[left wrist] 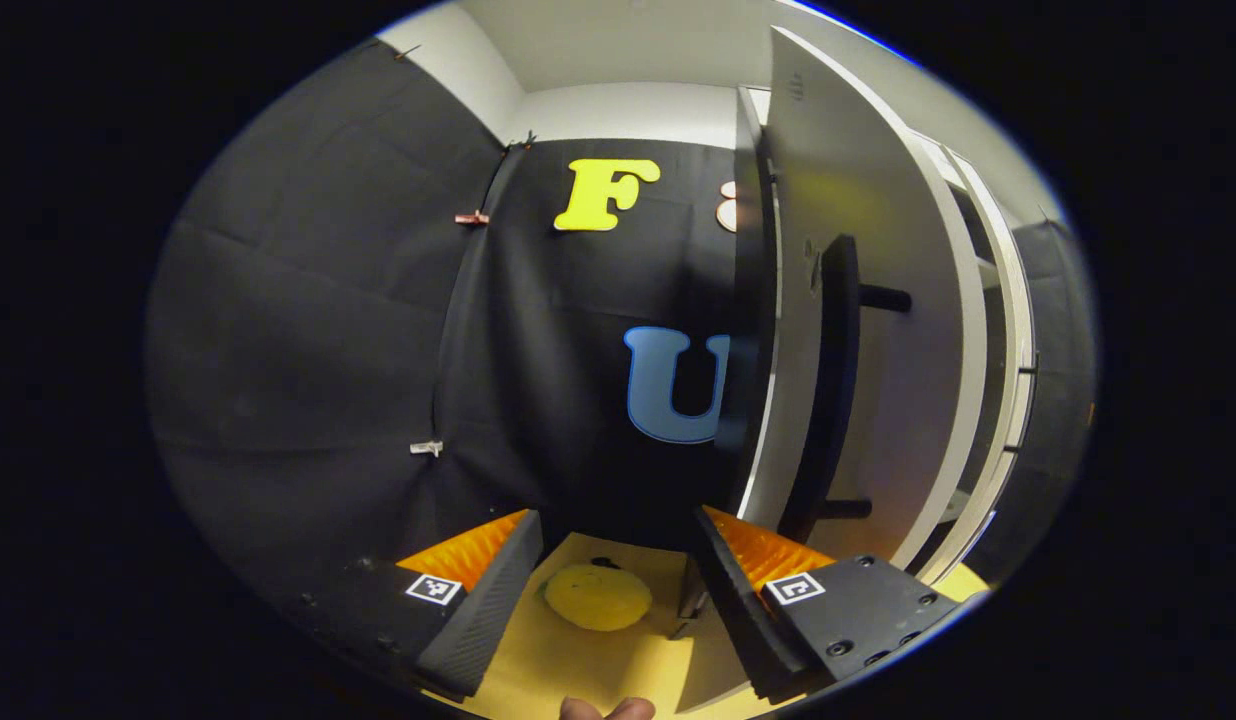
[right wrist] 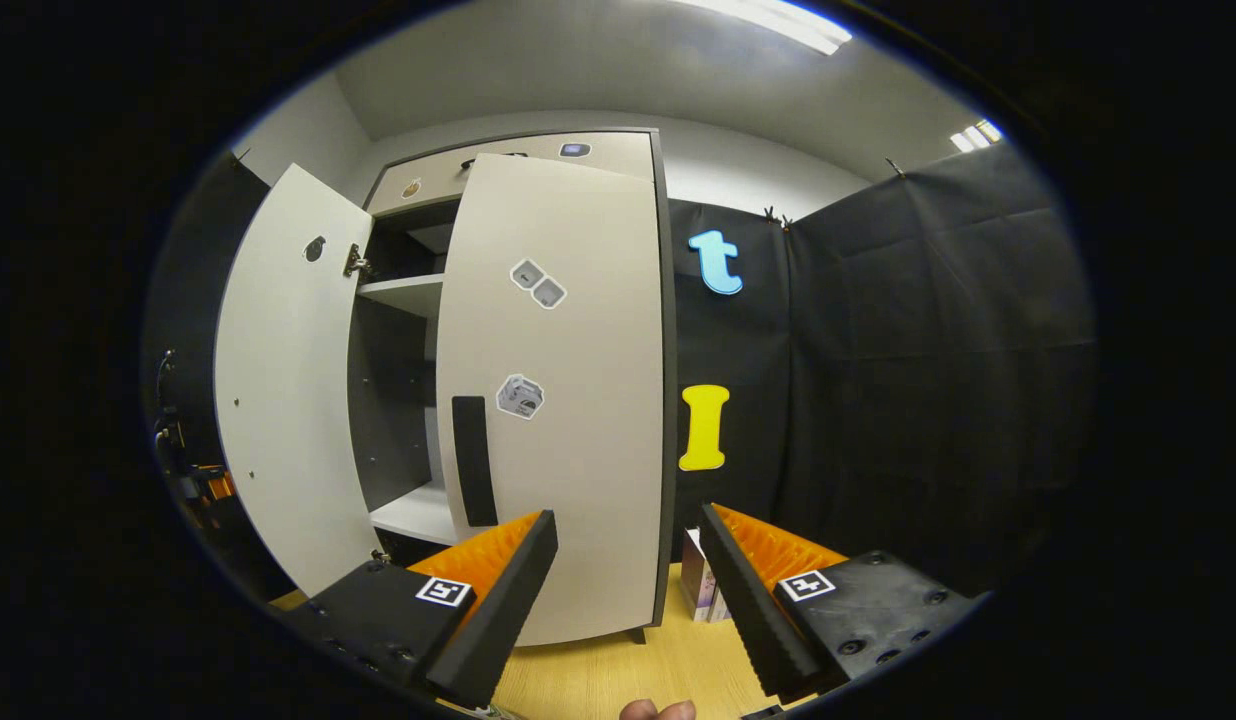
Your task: Grasp the bottle in the cabinet with the left hand and place it on the coaster, then close the right door with the right hand and the left door with the left hand.
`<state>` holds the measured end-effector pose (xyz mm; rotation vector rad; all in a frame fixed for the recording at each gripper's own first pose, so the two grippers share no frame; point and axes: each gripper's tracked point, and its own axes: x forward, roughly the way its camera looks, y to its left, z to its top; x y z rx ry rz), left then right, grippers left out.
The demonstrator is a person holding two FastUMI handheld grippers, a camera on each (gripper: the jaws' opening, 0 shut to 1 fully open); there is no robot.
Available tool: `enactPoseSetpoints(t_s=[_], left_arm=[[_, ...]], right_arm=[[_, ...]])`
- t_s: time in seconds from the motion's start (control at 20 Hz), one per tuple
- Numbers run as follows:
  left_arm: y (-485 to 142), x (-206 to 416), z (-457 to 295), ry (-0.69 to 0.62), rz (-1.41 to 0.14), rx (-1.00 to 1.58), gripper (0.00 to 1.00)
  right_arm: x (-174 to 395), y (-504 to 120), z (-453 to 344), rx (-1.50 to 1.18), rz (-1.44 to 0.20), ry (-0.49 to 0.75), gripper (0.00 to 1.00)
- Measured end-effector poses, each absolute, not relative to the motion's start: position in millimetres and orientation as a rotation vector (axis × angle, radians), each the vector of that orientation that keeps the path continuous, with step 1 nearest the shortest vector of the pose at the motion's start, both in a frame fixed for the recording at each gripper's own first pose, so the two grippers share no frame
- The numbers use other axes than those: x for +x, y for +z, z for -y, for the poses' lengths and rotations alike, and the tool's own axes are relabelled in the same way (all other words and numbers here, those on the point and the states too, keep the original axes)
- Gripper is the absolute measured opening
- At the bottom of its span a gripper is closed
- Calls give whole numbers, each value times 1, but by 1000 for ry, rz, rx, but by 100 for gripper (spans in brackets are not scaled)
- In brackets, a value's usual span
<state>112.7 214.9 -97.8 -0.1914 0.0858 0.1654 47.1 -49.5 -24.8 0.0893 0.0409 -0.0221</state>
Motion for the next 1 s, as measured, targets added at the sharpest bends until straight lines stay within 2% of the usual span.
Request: enactPoseSetpoints(t_s=[0.2, 0.3, 0.95, 1.0], left_arm=[[-96, 114, -209, 170, -84, -205, 98], [-94, 115, -197, 141, -88, -194, 95], [-91, 119, -125, 31, -78, -165, 95], [-91, 122, -118, 19, -81, -173, 92]], right_arm=[[47, -26, 49, 93, -46, -16, 95], [47, -26, 50, 93, -45, -15, 95], [55, -30, 47, 113, -56, 7, 95], [56, -30, 47, 113, -56, 7, 95]])
